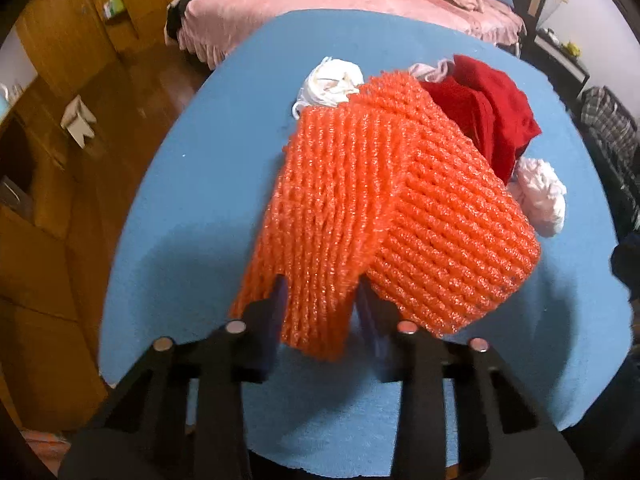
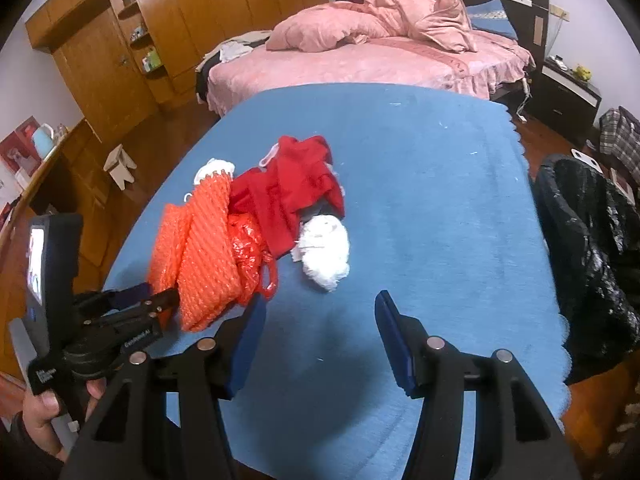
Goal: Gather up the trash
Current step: 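Grasp an orange foam net with each tool from the table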
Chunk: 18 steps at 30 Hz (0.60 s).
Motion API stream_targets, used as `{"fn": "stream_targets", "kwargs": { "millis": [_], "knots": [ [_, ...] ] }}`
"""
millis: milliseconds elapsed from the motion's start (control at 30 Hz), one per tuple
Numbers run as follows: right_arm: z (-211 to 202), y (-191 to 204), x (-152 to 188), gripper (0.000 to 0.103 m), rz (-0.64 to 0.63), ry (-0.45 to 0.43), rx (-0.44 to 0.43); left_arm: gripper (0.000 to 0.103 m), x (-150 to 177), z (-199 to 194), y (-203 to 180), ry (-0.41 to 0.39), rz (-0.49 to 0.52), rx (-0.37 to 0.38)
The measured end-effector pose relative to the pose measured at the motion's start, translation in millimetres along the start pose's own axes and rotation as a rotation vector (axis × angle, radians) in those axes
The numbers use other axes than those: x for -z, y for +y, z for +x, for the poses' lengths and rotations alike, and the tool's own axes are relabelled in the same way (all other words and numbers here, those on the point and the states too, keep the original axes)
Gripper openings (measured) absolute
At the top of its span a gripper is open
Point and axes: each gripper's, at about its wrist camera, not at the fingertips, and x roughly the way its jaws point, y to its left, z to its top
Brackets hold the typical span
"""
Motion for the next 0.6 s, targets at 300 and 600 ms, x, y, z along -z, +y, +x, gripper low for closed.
{"fn": "stream_targets", "kwargs": {
  "millis": [300, 600],
  "knots": [
    [10, 30, -3, 0.056, -0.044, 0.000, -0.053, 0.009, 2, -26, 19, -0.073, -0.012, -0.015],
    [29, 68, 0, 0.055, -0.090, 0.017, -0.098, 0.009, -7, -40, 47, -0.110, -0.045, -0.064]
  ]
}}
